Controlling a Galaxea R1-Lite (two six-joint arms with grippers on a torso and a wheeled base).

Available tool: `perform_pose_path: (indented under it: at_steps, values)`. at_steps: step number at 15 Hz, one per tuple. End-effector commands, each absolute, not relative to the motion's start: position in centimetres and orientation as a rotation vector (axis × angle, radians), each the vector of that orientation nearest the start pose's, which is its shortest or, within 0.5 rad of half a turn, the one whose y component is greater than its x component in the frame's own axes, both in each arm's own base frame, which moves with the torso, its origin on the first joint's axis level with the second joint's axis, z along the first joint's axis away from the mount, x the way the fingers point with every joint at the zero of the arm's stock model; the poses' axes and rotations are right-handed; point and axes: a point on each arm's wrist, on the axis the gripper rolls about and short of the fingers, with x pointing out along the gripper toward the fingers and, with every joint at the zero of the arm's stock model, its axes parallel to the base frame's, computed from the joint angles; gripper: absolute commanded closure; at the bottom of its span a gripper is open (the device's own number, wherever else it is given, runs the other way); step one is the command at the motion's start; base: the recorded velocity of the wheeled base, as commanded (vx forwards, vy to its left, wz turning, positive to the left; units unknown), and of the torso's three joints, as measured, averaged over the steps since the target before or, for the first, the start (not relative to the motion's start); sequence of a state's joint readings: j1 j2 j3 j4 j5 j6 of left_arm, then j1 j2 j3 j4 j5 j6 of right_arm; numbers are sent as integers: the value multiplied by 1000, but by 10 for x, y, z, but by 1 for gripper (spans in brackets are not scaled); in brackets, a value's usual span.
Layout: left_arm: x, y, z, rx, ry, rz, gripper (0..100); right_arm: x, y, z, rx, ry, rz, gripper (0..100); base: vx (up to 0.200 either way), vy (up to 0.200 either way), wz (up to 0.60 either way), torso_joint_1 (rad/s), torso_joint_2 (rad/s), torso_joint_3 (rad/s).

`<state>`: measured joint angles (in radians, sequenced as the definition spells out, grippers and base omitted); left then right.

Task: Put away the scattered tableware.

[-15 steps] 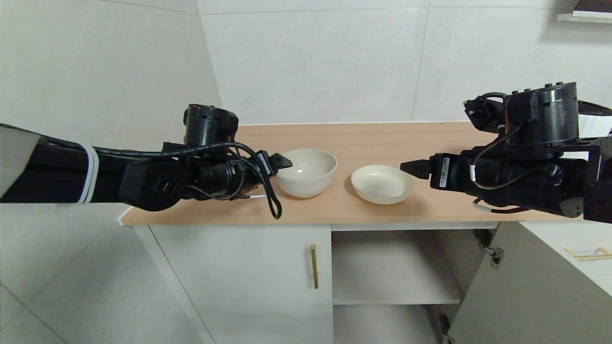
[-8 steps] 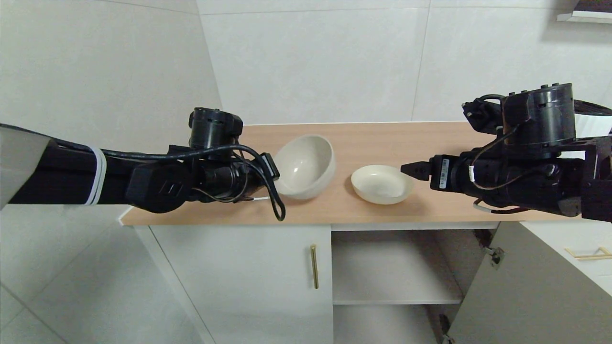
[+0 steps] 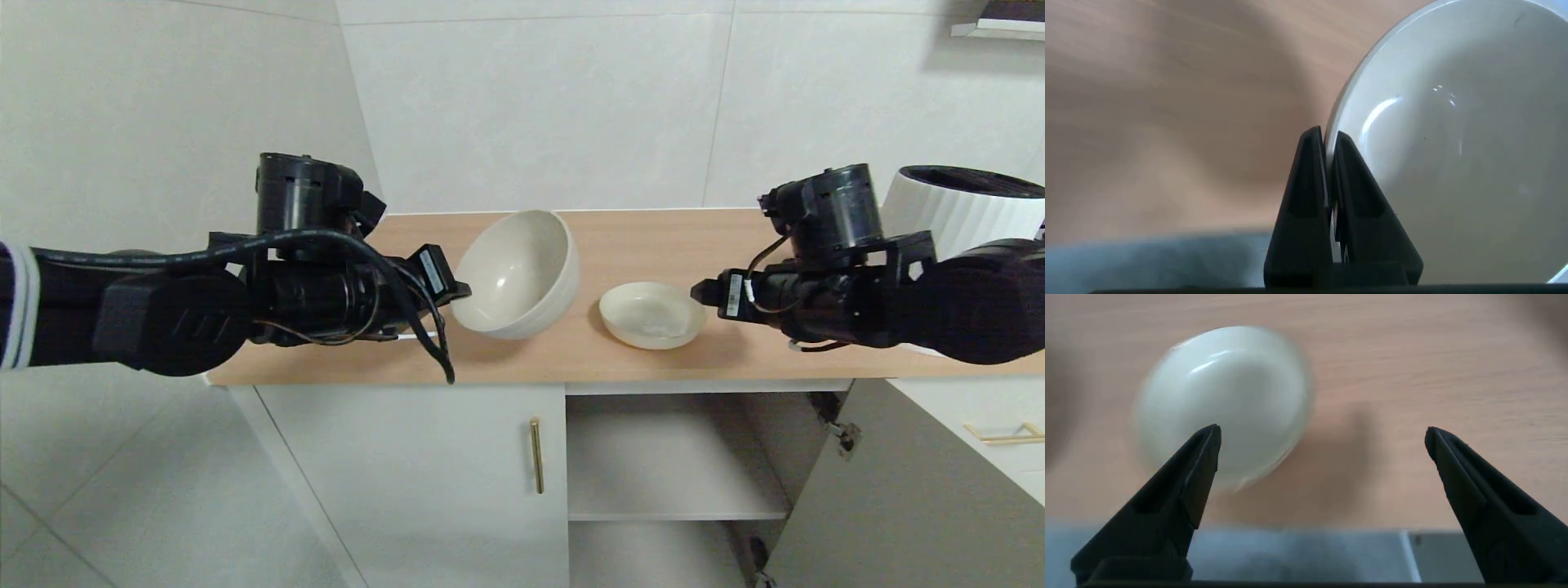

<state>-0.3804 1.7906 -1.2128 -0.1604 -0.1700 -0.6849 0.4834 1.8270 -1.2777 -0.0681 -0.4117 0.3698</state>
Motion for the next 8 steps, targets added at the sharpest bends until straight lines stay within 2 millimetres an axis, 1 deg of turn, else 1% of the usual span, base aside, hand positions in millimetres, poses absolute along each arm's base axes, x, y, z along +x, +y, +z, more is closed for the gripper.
perform_pose_path:
  at_steps: [1,3,8]
  values:
    - [299,-125,236,-625,566,-442,100,342,171,185,140,496,-46,0,0,0,0,0,0,0]
    - [299,-125,236,-625,567,-445,100,347,173,180,144,493,-46,0,0,0,0,0,0,0]
    - [299,-125,236,-625,567,-445,100,350,174,175,154,496,-49,0,0,0,0,0,0,0]
